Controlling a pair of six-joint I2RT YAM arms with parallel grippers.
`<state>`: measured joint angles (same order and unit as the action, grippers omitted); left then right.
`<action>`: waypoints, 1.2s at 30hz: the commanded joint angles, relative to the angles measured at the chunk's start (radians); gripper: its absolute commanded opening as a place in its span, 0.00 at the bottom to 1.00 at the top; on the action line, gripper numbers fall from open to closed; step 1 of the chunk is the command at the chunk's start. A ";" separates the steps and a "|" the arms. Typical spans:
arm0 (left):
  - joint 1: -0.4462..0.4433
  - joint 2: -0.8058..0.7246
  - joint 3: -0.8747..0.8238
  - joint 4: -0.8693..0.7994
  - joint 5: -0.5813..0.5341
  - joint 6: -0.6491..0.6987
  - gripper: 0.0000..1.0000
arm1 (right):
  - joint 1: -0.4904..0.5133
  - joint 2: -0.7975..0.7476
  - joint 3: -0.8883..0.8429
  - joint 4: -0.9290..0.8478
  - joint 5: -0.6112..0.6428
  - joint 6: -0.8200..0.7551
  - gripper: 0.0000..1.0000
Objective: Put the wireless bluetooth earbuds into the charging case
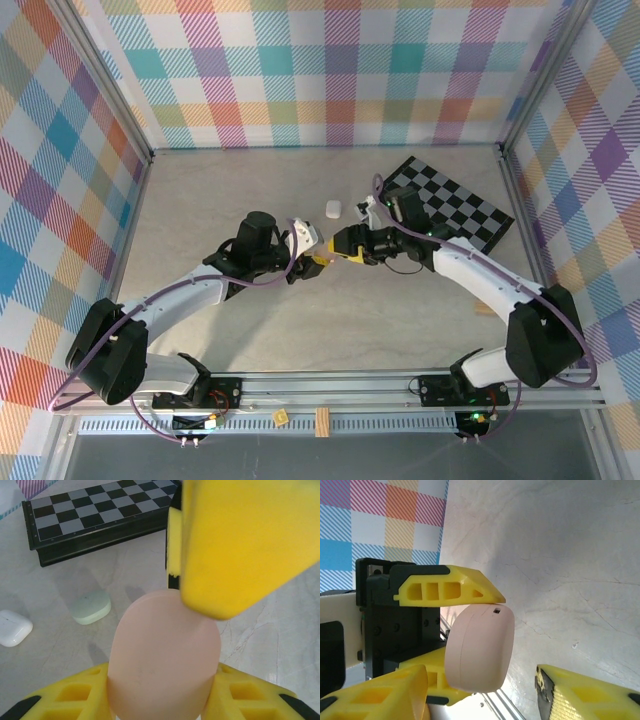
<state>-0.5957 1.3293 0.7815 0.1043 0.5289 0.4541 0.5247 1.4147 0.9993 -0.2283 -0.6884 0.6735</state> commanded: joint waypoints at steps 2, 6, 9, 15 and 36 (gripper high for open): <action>-0.013 -0.036 0.025 0.000 0.034 0.024 0.39 | 0.018 0.032 0.043 0.003 -0.026 0.002 0.53; -0.015 -0.041 0.023 -0.006 0.035 0.024 0.39 | 0.021 0.047 0.047 0.003 -0.025 0.010 0.41; -0.015 -0.044 0.013 -0.001 0.019 0.025 0.40 | 0.021 0.041 0.048 -0.006 -0.022 0.014 0.24; -0.015 -0.069 -0.073 0.184 -0.019 -0.047 0.69 | 0.013 0.000 0.046 0.003 -0.029 0.023 0.17; 0.043 0.065 -0.245 1.250 0.151 -0.498 0.86 | -0.071 -0.126 -0.144 0.917 -0.254 0.815 0.09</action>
<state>-0.5484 1.3998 0.4984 1.2366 0.6289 -0.0345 0.4511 1.3136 0.8722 0.5148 -0.9436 1.3563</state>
